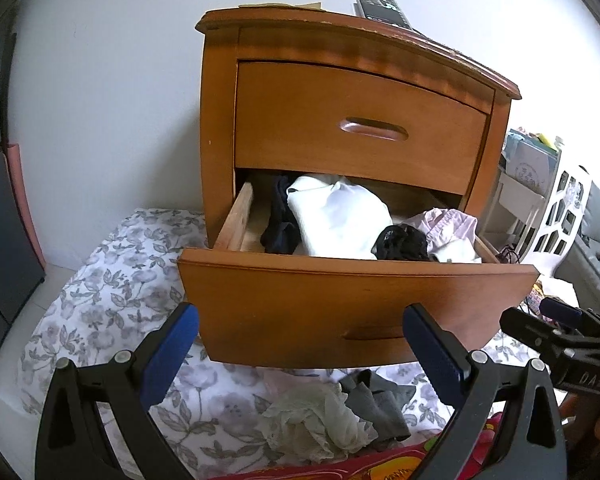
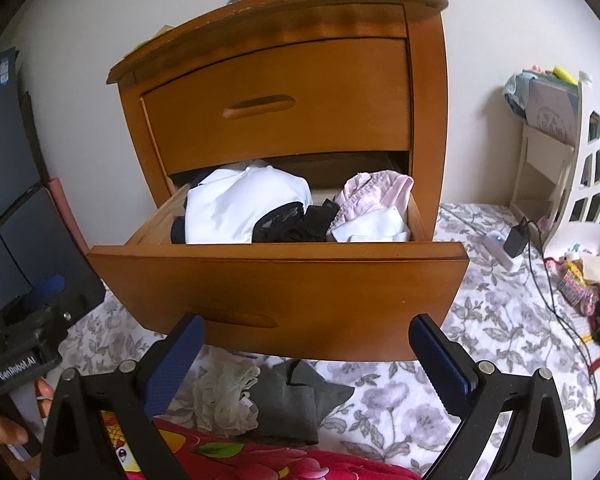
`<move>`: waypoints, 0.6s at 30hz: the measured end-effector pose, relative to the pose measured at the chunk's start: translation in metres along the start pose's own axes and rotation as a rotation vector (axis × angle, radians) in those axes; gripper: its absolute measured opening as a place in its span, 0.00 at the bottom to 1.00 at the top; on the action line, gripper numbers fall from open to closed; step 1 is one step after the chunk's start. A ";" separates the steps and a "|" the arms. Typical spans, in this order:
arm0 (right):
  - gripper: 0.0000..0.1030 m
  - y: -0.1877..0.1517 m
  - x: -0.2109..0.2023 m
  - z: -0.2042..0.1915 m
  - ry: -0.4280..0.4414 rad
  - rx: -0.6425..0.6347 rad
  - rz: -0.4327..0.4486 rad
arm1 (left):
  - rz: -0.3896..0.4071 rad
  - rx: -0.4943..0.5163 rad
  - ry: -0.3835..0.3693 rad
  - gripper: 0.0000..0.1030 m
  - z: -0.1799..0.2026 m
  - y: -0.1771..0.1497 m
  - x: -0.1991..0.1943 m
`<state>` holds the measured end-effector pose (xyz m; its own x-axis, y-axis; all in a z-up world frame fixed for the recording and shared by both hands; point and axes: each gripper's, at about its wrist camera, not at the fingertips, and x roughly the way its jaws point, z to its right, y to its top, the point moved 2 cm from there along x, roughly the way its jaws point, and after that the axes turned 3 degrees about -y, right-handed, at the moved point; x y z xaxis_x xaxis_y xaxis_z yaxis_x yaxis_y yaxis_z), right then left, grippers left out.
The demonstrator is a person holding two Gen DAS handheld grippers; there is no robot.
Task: Take underwear out of drawer
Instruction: 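Raise the left gripper away while the right gripper reaches toward the drawer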
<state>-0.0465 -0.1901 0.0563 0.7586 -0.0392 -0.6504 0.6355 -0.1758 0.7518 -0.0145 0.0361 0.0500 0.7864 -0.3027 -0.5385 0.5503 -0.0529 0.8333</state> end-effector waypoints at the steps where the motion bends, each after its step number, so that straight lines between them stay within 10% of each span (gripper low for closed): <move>1: 1.00 0.001 0.001 0.001 0.012 0.007 -0.007 | 0.006 -0.003 0.004 0.98 -0.001 0.000 -0.001; 18: 1.00 0.089 -0.011 -0.012 0.038 -0.143 0.031 | -0.043 -0.034 0.056 0.98 -0.008 -0.006 0.010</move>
<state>0.0036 -0.1934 0.1317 0.7813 -0.0043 -0.6241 0.6237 -0.0329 0.7810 -0.0074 0.0412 0.0387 0.7757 -0.2470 -0.5808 0.5924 -0.0323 0.8050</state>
